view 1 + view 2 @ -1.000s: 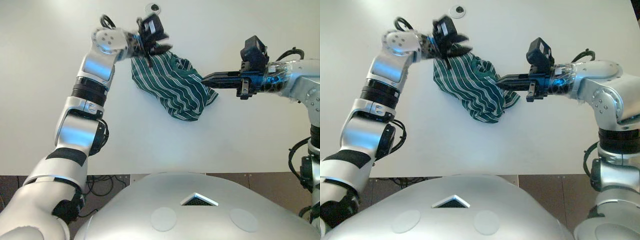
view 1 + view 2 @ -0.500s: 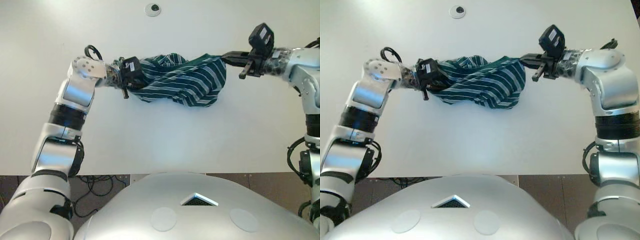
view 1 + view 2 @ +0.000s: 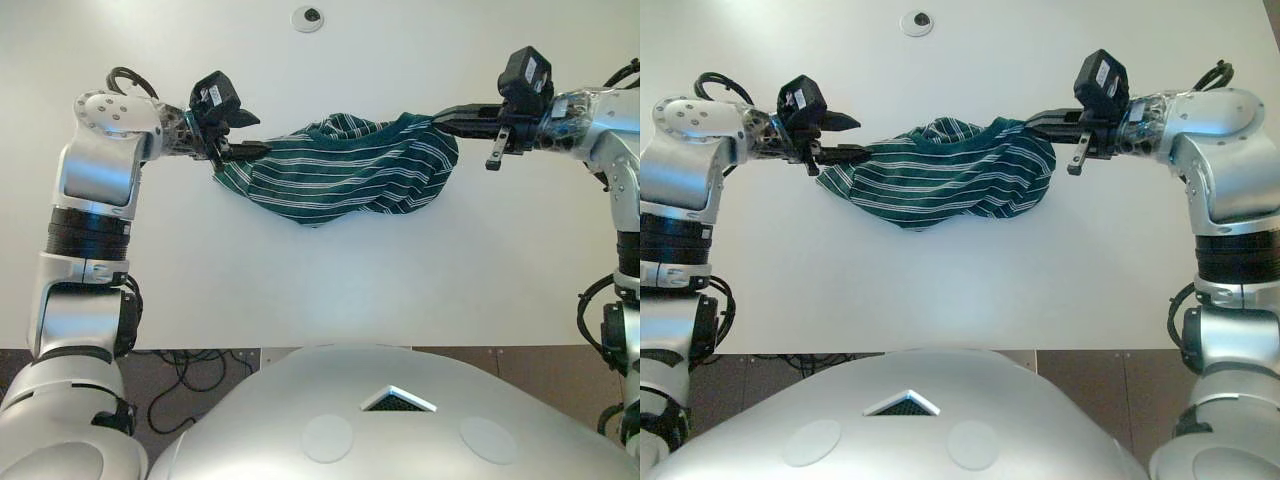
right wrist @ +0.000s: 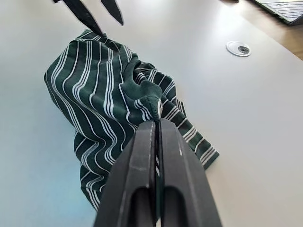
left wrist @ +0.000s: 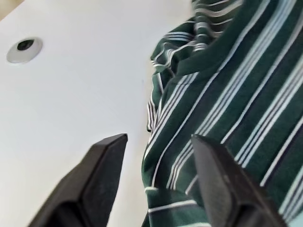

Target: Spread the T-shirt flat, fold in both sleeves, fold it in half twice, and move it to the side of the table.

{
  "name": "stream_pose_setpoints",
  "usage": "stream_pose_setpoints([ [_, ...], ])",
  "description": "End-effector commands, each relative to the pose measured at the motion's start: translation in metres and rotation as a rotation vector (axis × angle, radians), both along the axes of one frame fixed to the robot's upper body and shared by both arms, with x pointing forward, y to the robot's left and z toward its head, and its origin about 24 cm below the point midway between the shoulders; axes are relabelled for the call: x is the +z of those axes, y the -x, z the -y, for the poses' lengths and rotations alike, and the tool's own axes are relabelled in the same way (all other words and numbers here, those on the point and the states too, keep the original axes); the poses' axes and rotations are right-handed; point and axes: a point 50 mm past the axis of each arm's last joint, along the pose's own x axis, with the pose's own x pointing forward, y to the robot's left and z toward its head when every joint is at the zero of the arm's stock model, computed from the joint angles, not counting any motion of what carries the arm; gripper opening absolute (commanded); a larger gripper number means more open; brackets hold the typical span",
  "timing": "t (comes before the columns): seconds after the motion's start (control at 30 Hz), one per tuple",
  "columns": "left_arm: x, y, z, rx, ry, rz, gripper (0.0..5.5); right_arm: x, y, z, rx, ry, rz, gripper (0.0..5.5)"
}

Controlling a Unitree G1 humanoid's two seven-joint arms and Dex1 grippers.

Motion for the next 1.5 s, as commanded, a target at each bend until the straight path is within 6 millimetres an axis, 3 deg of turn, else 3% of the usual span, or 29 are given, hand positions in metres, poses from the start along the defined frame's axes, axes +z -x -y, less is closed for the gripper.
stream_pose_setpoints([
  [0.03, -0.006, -0.015, 0.017, 0.004, 0.090, -0.030, 2.54, -0.001, -0.001, -0.003, 0.023, 0.027, 0.005, 0.00],
  [0.2, -0.017, -0.020, 0.027, -0.001, 0.140, -0.093, 2.54, -0.005, -0.001, -0.004, 0.031, 0.040, -0.007, 0.00],
  [0.67, -0.034, -0.010, 0.027, -0.044, 0.128, -0.173, 0.30, -0.010, -0.002, -0.004, 0.012, 0.050, -0.013, 0.00],
  [0.77, -0.037, -0.008, 0.025, -0.037, 0.122, -0.167, 0.03, -0.009, -0.001, -0.004, 0.023, 0.050, -0.015, 0.00],
  [1.13, -0.037, -0.014, 0.013, 0.012, 0.102, -0.154, 1.35, -0.011, 0.001, -0.005, 0.040, 0.052, -0.024, 0.00],
  [1.43, -0.037, -0.021, 0.013, 0.043, 0.131, -0.143, 1.35, -0.013, 0.003, -0.007, 0.054, 0.059, -0.036, 0.00],
  [1.5, -0.036, -0.019, 0.014, 0.023, 0.142, -0.150, 1.01, -0.014, 0.002, -0.007, 0.050, 0.060, -0.037, 0.00],
])
